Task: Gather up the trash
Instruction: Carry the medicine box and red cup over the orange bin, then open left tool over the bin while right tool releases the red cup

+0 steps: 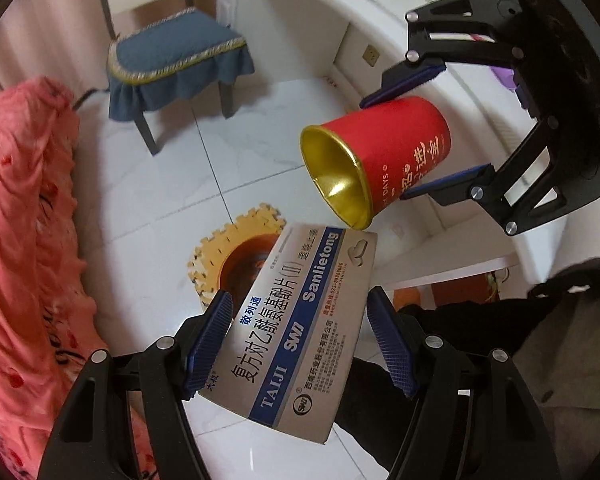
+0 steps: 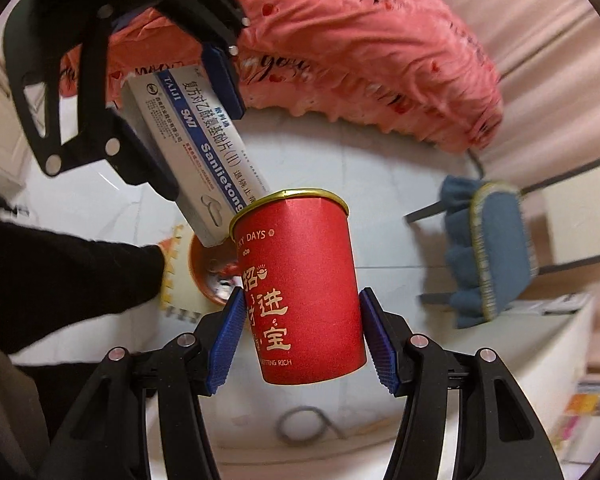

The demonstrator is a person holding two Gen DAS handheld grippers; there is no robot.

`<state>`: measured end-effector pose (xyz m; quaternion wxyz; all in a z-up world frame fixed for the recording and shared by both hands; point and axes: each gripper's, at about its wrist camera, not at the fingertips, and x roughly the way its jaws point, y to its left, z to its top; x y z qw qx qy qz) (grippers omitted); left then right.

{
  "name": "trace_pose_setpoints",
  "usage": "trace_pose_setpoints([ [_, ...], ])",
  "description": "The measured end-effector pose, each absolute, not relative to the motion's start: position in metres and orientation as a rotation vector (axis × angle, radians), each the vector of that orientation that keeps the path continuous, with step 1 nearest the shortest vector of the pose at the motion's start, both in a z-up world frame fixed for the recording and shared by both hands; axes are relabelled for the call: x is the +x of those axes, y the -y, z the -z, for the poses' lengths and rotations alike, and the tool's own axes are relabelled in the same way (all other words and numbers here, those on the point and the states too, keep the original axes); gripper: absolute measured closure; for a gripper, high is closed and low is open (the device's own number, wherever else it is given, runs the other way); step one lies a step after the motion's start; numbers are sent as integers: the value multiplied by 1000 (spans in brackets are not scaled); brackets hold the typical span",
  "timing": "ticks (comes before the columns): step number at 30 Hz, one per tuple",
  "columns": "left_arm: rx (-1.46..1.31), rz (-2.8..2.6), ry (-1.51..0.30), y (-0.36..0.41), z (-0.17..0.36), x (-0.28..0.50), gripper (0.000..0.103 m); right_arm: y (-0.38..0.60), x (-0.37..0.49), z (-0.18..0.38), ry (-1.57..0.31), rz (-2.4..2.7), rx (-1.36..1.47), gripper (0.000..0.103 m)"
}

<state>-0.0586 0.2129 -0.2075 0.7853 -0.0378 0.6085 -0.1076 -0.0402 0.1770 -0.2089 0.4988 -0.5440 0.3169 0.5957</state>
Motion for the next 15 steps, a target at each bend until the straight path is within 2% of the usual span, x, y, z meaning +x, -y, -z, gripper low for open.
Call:
trace_pose_setpoints([
  [2, -106, 232, -1334, -225, 226, -57, 35, -191, -35, 230, -841, -1439, -1307, 46],
  [3, -124, 235, -1343, -232, 238, -54, 39, -198, -33, 241, -872, -1437, -1310, 46],
  [15, -293, 243, -1394, -255, 323, -55, 40, -251, -23, 367, -1169, -1363, -1342, 46],
])
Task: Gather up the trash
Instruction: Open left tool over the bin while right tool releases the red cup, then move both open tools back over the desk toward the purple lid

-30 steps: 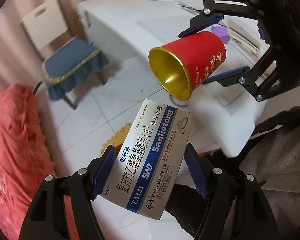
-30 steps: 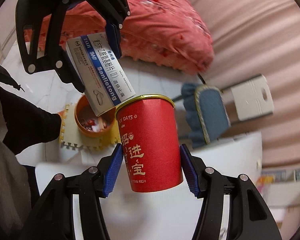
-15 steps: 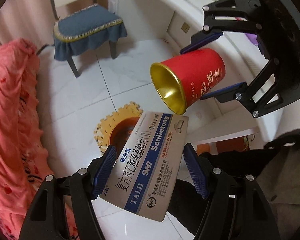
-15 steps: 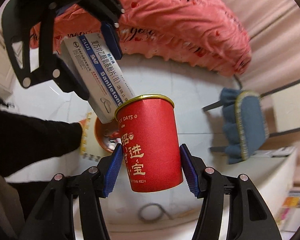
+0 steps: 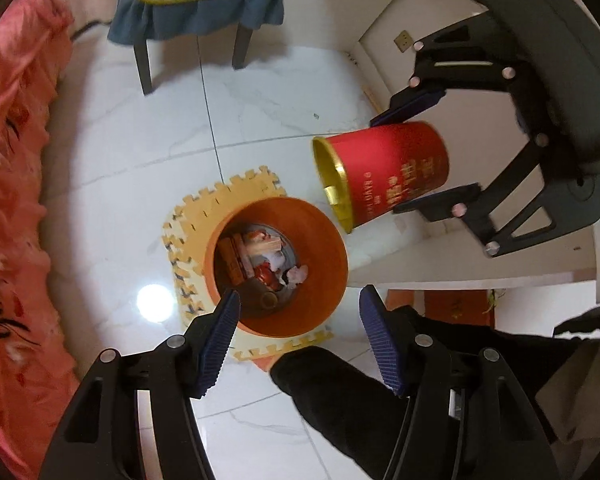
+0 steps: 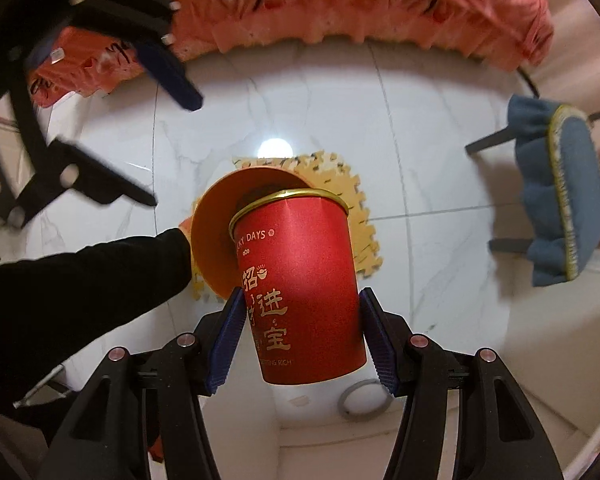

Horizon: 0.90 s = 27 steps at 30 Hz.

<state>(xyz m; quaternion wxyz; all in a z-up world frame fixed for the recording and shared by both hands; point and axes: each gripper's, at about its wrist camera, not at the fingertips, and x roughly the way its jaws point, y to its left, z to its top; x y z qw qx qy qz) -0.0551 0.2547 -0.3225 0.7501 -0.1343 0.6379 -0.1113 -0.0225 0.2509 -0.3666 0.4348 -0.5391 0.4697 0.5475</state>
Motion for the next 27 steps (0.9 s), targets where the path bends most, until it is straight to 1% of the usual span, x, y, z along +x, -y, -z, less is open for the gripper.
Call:
trace_pose_setpoints([
  [2, -297, 252, -1405, -253, 330, -57, 40, -256, -23, 381, -1208, -1366, -1320, 44],
  [7, -315, 256, -1438, -256, 343, -61, 40, -260, -32, 402, -1229, -1375, -1344, 40],
  [8, -320, 257, -1441, -256, 345, -62, 40, -260, -34, 404, -1230, -1373, -1346, 40],
  [13, -317, 259, -1458, -257, 346, -64, 40, -259, -41, 409, -1230, -1362, -1358, 30],
  [15, -311, 259, -1463, -257, 345, -63, 40, -258, -41, 407, -1223, -1362, -1365, 29],
  [22, -282, 249, -1460, -252, 333, -58, 40, -254, -33, 390, -1208, -1354, -1334, 29],
  [27, -248, 235, -1424, -244, 300, -55, 40, -242, -29, 343, -1161, -1371, -1281, 29],
])
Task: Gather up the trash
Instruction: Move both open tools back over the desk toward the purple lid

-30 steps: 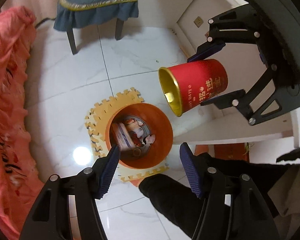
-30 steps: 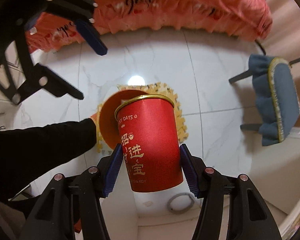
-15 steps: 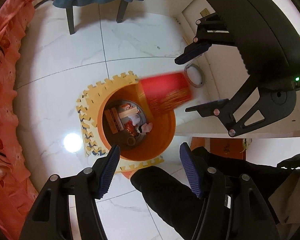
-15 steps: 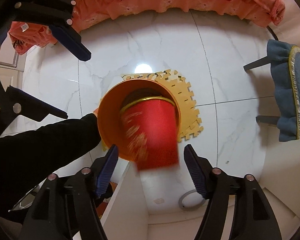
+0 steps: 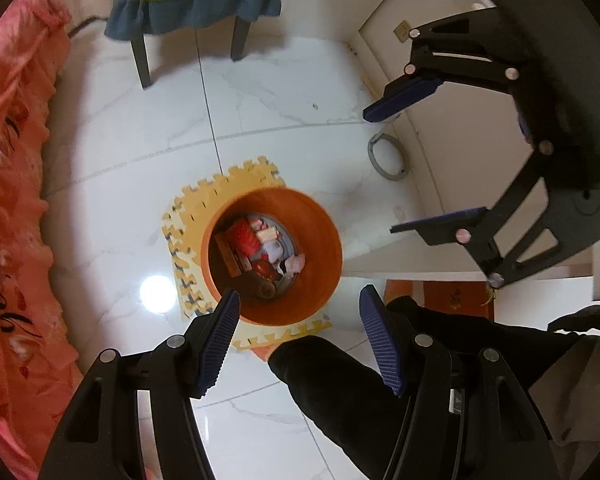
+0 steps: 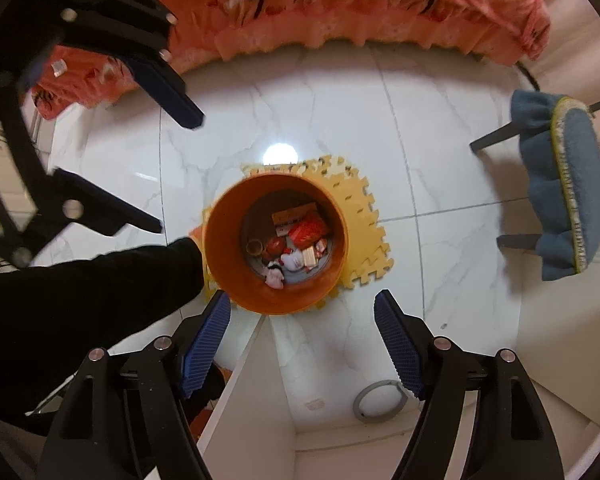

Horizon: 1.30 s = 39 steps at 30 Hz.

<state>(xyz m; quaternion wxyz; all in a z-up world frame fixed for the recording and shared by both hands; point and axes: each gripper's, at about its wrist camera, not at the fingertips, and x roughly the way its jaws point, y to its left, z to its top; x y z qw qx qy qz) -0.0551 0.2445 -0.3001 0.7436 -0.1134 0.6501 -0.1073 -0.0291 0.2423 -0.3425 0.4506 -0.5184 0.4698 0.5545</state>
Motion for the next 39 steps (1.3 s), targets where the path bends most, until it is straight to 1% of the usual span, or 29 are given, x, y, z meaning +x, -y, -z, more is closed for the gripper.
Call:
trace_pose_setpoints([
  [2, -229, 233, -1397, -240, 277, -53, 40, -233, -26, 311, -1132, -1375, -1239, 29],
  [5, -190, 220, -1370, -231, 250, -49, 39, -214, -21, 265, -1075, -1366, -1174, 25],
  [6, -168, 218, -1355, -225, 235, -47, 36, -208, -19, 253, -1063, -1363, -1154, 25],
  [7, -153, 217, -1340, -219, 227, -44, 29, -198, -15, 237, -1050, -1350, -1121, 25],
  [9, -126, 227, -1315, -206, 208, -39, 27, -175, -8, 206, -1030, -1322, -1059, 24],
  [11, -85, 245, -1289, -189, 189, -33, 26, -156, -2, 185, -1019, -1292, -1019, 20],
  [13, -31, 259, -1261, -171, 170, -26, 18, -129, 5, 162, -1001, -1250, -974, 20],
  [15, 2, 288, -1231, -155, 155, -20, 18, -100, 10, 144, -993, -1198, -936, 20],
  [18, 68, 339, -1201, -123, 136, -9, 15, -62, 15, 128, -996, -1128, -880, 20],
  [25, 210, 476, -1136, -60, 106, 12, 15, 39, 29, 98, -1021, -935, -726, 20],
  [35, 352, 671, -1107, 26, 95, 35, 15, 173, 47, 87, -1049, -645, -534, 20],
  [36, 367, 686, -1110, 36, 96, 38, 15, 185, 50, 88, -1053, -615, -512, 17],
  [37, 379, 699, -1114, 45, 97, 42, 15, 195, 56, 91, -1059, -580, -483, 11],
  [39, 391, 722, -1119, 59, 98, 50, 15, 222, 63, 93, -1064, -522, -413, 10],
])
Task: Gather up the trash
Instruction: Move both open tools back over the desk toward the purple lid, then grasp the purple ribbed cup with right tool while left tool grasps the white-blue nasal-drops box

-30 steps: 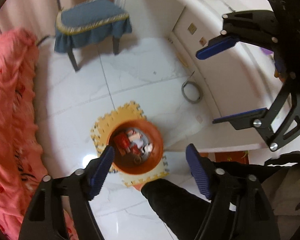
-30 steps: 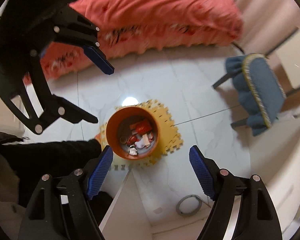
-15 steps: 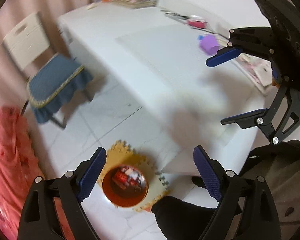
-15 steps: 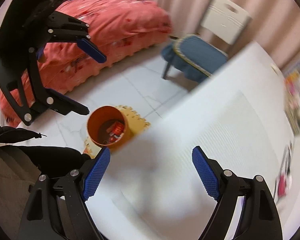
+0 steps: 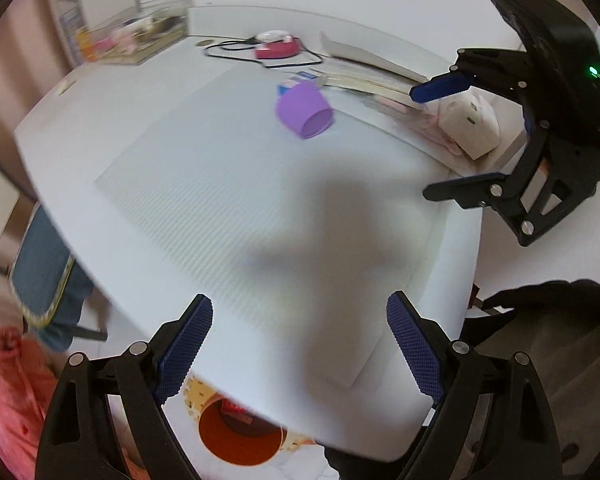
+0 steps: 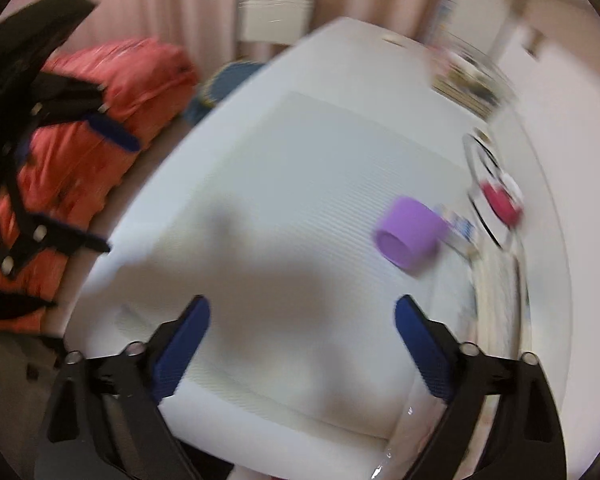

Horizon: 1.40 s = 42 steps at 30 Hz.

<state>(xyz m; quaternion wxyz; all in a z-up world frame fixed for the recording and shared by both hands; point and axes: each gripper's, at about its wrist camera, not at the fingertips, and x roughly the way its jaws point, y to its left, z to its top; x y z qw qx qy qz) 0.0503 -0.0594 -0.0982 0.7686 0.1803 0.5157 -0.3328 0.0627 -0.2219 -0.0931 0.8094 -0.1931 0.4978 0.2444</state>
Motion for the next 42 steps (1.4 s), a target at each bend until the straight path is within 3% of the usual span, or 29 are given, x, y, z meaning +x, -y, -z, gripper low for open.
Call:
trace_pose_setpoints([
  [11, 450, 820, -1143, 112, 110, 96, 15, 277, 131, 120, -1110, -382, -93, 10],
  [26, 485, 882, -1189, 95, 145, 146, 15, 277, 213, 184, -1185, -201, 112, 10],
  [32, 475, 887, -1186, 102, 151, 166, 15, 281, 220, 200, -1216, -217, 138, 39],
  [42, 473, 920, -1184, 120, 153, 185, 15, 297, 184, 160, -1154, -262, 58, 41],
])
